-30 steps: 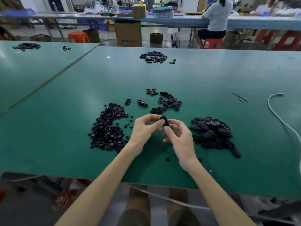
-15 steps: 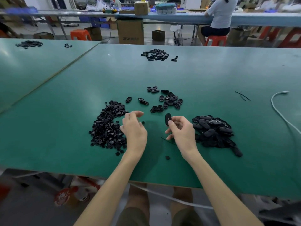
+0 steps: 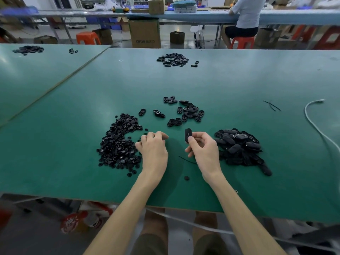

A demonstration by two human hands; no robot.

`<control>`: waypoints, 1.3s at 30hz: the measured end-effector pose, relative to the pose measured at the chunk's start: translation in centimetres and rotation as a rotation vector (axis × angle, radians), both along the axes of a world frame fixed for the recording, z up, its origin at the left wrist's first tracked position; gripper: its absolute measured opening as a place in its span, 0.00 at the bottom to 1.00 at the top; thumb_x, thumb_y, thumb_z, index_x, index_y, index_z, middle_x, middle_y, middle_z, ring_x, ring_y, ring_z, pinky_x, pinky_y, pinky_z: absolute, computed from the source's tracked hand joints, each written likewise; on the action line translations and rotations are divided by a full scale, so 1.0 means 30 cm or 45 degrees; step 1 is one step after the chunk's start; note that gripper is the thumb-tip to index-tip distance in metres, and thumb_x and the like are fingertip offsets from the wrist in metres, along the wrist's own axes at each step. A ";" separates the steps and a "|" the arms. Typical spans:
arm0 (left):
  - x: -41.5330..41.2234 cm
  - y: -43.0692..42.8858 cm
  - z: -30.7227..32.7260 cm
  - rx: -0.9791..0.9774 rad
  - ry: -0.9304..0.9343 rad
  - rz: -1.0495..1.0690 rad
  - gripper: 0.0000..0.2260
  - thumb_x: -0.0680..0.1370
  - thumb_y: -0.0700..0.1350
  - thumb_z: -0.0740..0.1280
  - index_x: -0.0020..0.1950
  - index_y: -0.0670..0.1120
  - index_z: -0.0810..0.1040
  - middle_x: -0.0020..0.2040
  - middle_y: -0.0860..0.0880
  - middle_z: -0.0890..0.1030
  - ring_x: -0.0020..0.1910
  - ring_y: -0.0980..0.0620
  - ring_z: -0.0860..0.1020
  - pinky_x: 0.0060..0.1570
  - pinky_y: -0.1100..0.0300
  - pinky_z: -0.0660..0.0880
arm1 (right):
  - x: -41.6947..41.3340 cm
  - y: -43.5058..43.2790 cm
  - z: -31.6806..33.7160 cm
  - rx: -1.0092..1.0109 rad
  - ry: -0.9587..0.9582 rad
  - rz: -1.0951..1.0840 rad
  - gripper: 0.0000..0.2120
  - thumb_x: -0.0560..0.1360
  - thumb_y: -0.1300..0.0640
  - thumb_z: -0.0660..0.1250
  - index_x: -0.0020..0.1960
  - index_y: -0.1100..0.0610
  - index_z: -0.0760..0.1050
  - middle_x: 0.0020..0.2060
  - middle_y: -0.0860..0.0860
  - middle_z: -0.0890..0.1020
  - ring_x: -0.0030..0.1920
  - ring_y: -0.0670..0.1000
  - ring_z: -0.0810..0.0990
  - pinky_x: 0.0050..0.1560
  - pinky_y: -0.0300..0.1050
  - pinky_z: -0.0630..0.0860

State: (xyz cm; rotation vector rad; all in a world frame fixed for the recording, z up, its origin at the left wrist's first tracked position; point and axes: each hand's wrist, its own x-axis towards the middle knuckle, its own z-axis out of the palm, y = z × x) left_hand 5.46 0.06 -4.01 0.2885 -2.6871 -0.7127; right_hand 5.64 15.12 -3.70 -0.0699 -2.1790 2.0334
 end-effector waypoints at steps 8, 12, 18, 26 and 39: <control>0.025 -0.001 0.025 0.543 0.202 -0.292 0.05 0.83 0.40 0.67 0.54 0.49 0.80 0.50 0.52 0.80 0.46 0.60 0.80 0.51 0.69 0.75 | 0.002 -0.004 0.000 -0.015 0.004 0.010 0.03 0.82 0.62 0.68 0.53 0.56 0.80 0.40 0.51 0.85 0.34 0.48 0.84 0.34 0.40 0.78; 0.024 -0.012 0.031 0.661 0.234 -0.302 0.05 0.81 0.40 0.70 0.53 0.50 0.82 0.49 0.54 0.83 0.46 0.59 0.83 0.49 0.69 0.76 | 0.005 -0.005 0.002 -0.016 0.014 0.029 0.05 0.81 0.64 0.68 0.55 0.56 0.80 0.43 0.51 0.84 0.36 0.47 0.84 0.34 0.40 0.78; 0.026 -0.015 0.038 0.725 0.265 -0.365 0.06 0.79 0.40 0.73 0.54 0.49 0.83 0.48 0.57 0.85 0.49 0.60 0.82 0.51 0.69 0.75 | 0.005 -0.006 0.004 -0.019 0.009 0.038 0.06 0.80 0.64 0.70 0.55 0.55 0.80 0.45 0.50 0.85 0.36 0.46 0.84 0.35 0.40 0.78; 0.030 -0.018 0.035 0.980 0.242 -0.442 0.07 0.79 0.36 0.72 0.50 0.47 0.86 0.44 0.50 0.87 0.44 0.54 0.86 0.46 0.63 0.80 | 0.004 -0.002 0.008 -0.025 0.039 0.036 0.06 0.81 0.62 0.69 0.55 0.54 0.83 0.40 0.49 0.85 0.35 0.45 0.82 0.35 0.38 0.77; 0.022 -0.035 0.033 1.123 0.276 -0.448 0.08 0.77 0.38 0.75 0.54 0.47 0.86 0.48 0.52 0.88 0.51 0.52 0.86 0.55 0.62 0.80 | 0.004 -0.009 0.007 -0.100 0.020 0.035 0.07 0.83 0.64 0.67 0.53 0.55 0.83 0.41 0.53 0.87 0.39 0.52 0.88 0.35 0.43 0.81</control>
